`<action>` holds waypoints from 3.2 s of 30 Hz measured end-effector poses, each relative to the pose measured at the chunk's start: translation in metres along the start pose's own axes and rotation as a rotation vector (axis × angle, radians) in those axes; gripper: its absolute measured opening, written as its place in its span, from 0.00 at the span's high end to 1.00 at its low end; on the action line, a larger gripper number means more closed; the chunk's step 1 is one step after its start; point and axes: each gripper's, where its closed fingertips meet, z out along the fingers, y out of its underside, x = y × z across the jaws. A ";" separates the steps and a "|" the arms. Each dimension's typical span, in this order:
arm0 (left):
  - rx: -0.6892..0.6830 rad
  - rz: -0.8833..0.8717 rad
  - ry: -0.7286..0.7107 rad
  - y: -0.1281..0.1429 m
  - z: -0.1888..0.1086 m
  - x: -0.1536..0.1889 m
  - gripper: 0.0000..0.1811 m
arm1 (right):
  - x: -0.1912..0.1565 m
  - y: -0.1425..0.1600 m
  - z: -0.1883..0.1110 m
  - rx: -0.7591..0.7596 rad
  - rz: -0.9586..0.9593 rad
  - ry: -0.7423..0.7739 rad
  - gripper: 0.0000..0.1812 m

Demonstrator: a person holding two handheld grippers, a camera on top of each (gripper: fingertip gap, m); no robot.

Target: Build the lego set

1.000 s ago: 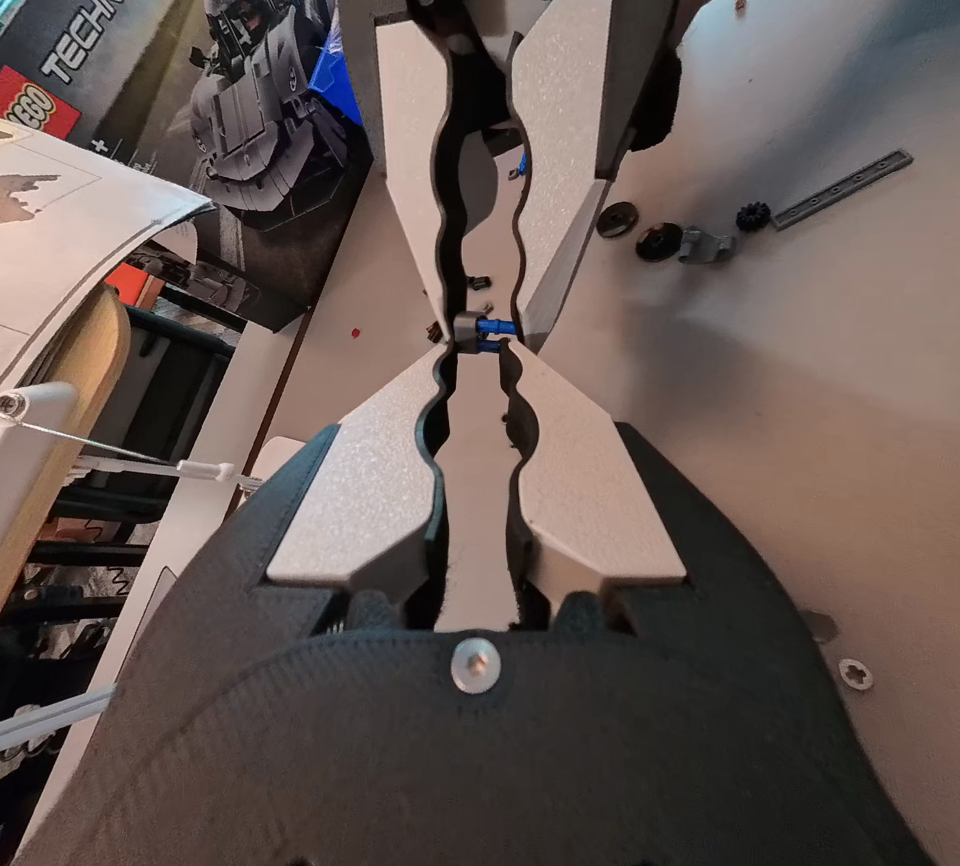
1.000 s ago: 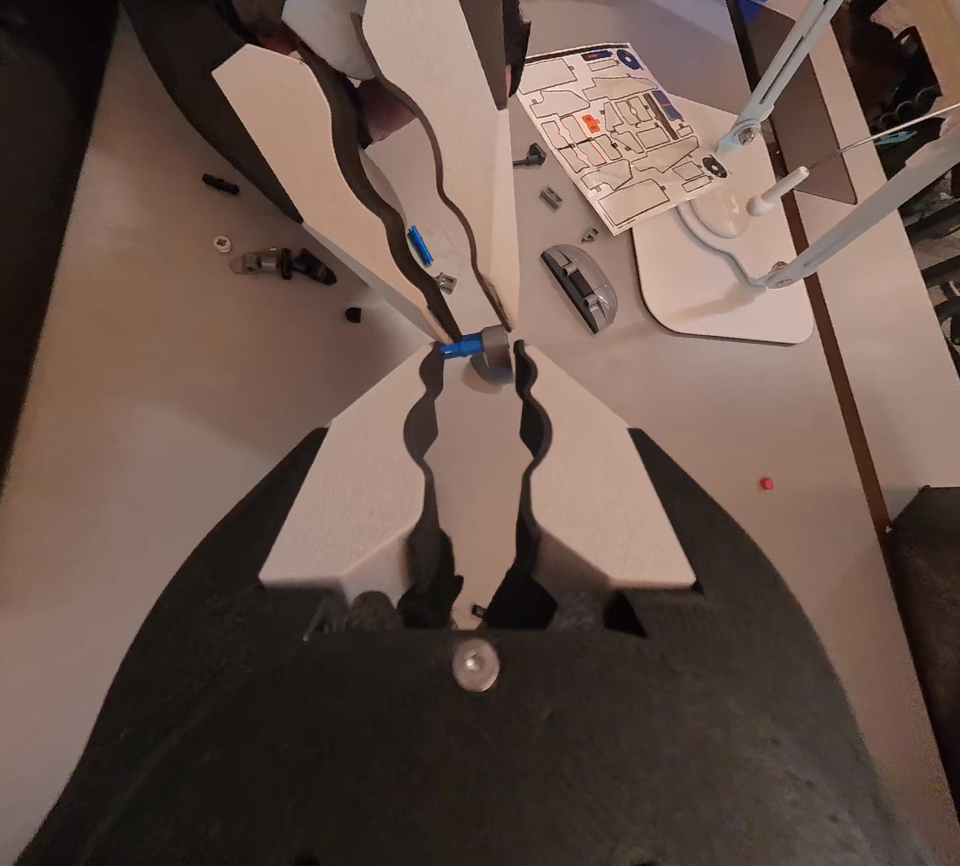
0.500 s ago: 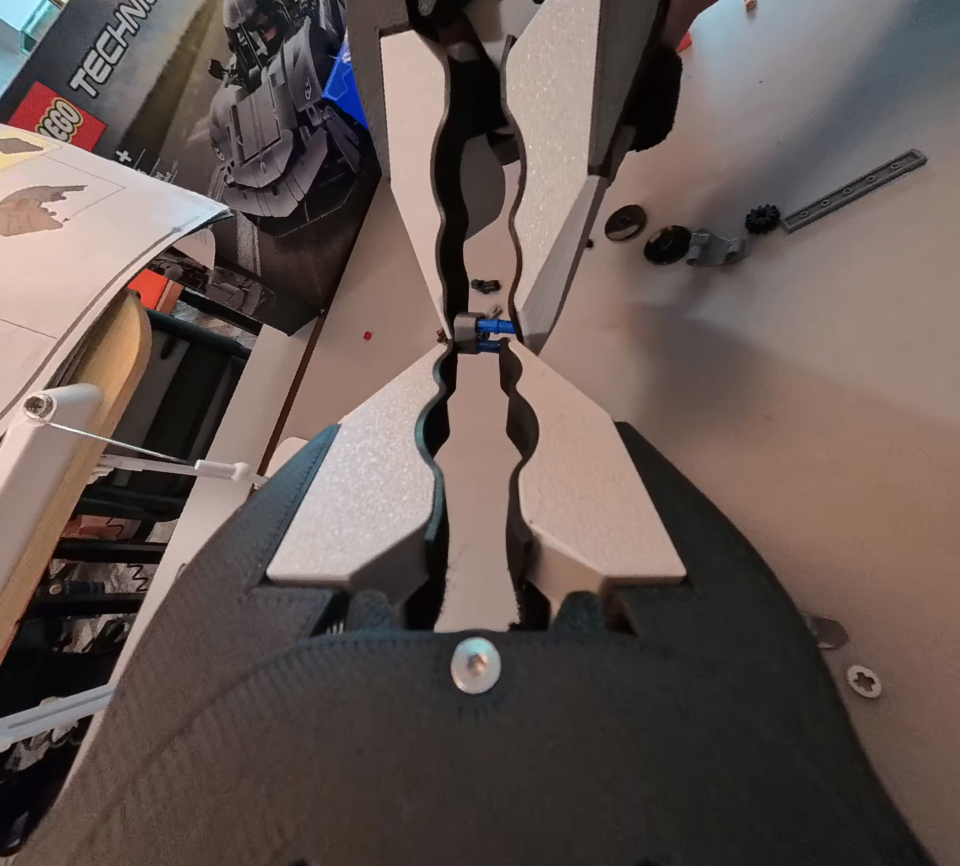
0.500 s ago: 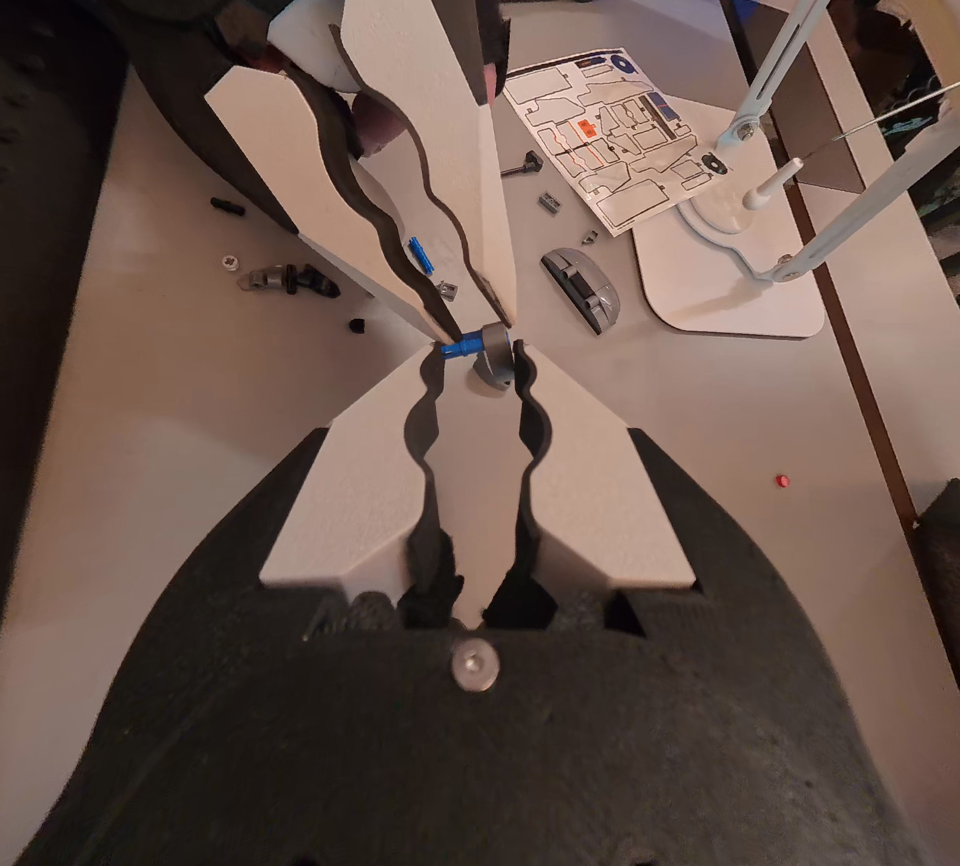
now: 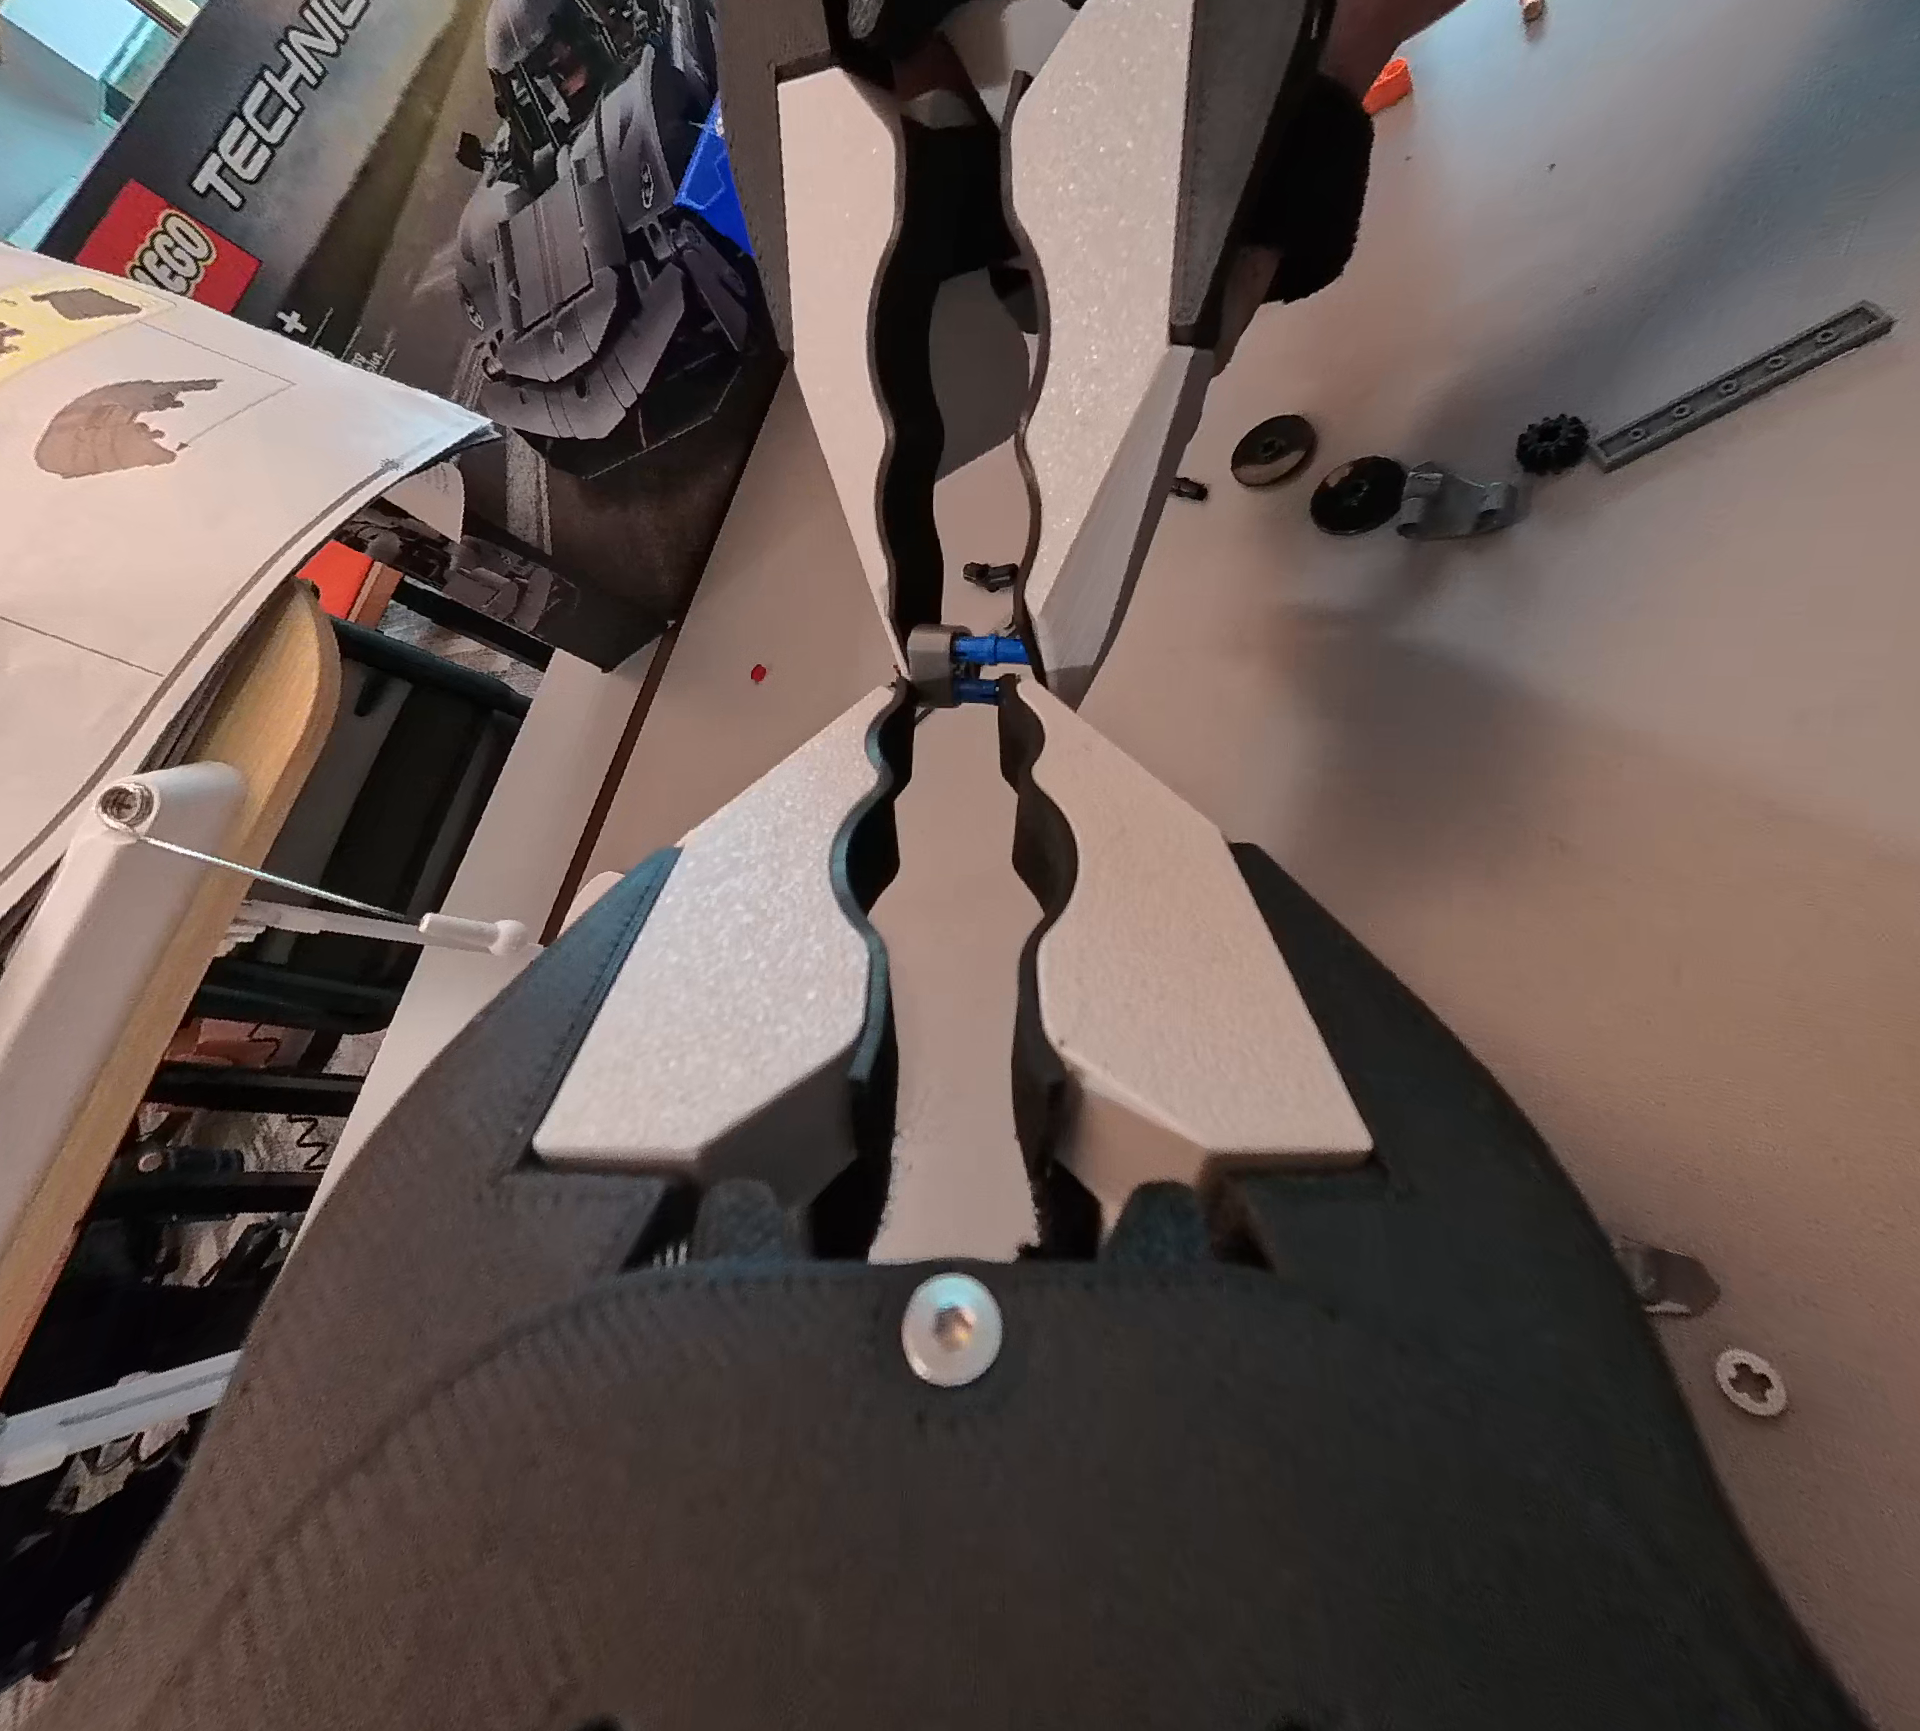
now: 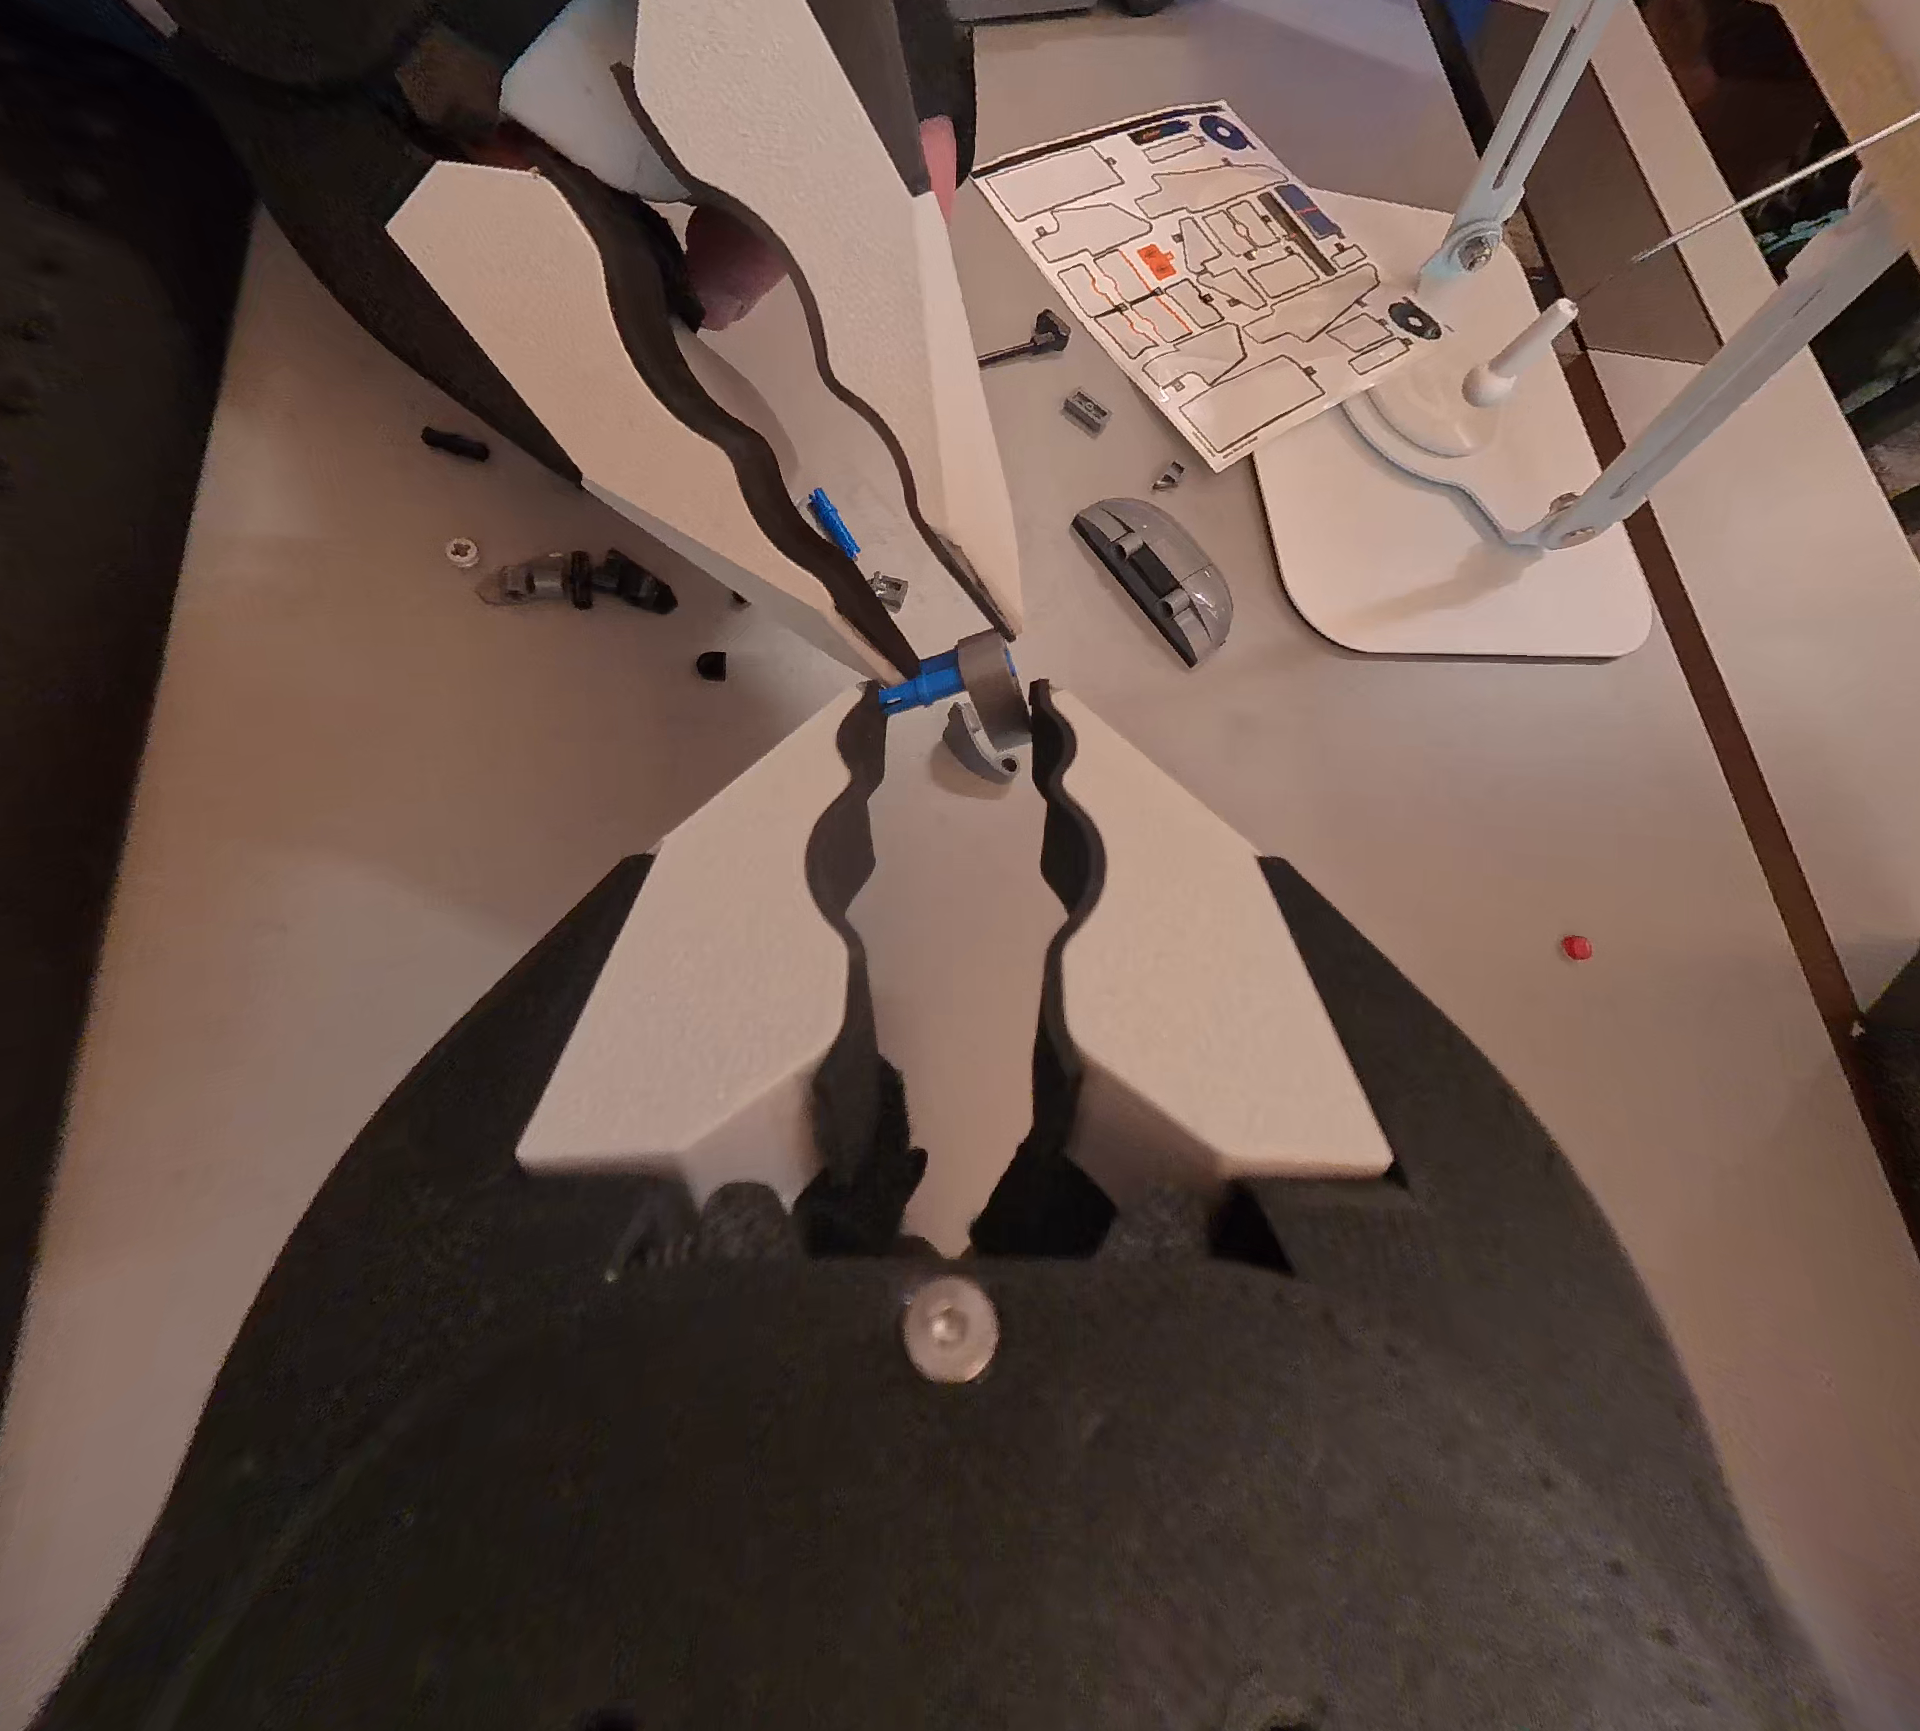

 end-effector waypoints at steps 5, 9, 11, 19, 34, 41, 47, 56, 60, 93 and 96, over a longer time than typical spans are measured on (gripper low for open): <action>-0.001 -0.004 0.002 0.000 0.001 0.001 0.93 | -0.001 0.002 0.001 -0.024 -0.033 0.013 0.86; 0.014 -0.026 -0.001 -0.003 0.000 0.001 0.93 | -0.001 0.001 -0.002 -0.016 -0.034 0.010 0.87; 0.012 -0.025 -0.007 -0.004 0.000 0.001 0.93 | -0.001 0.001 -0.003 -0.013 -0.029 0.007 0.87; -0.020 0.030 -0.023 -0.005 0.000 0.004 0.93 | -0.004 0.002 -0.003 -0.024 -0.044 0.001 0.87; -0.038 0.055 0.008 -0.003 0.001 0.010 0.93 | -0.009 0.009 -0.002 -0.072 -0.049 -0.032 0.89; -0.016 0.056 0.028 -0.003 0.003 0.012 0.93 | -0.010 0.010 -0.002 -0.032 -0.015 -0.088 0.88; 0.010 0.030 0.058 -0.006 0.001 0.014 0.93 | -0.013 0.008 -0.005 0.004 -0.020 -0.119 0.87; 0.018 0.037 0.079 -0.007 0.000 0.018 0.93 | -0.017 0.008 -0.007 0.018 -0.007 -0.160 0.87; 0.022 0.035 0.087 -0.008 0.000 0.019 0.93 | -0.019 0.008 -0.007 0.019 -0.013 -0.166 0.87; 0.029 -0.005 0.112 -0.009 0.001 0.020 0.93 | -0.020 0.010 -0.008 0.023 0.011 -0.206 0.88; 0.043 -0.011 0.123 -0.011 0.000 0.022 0.93 | -0.022 0.008 -0.011 0.053 0.028 -0.237 0.88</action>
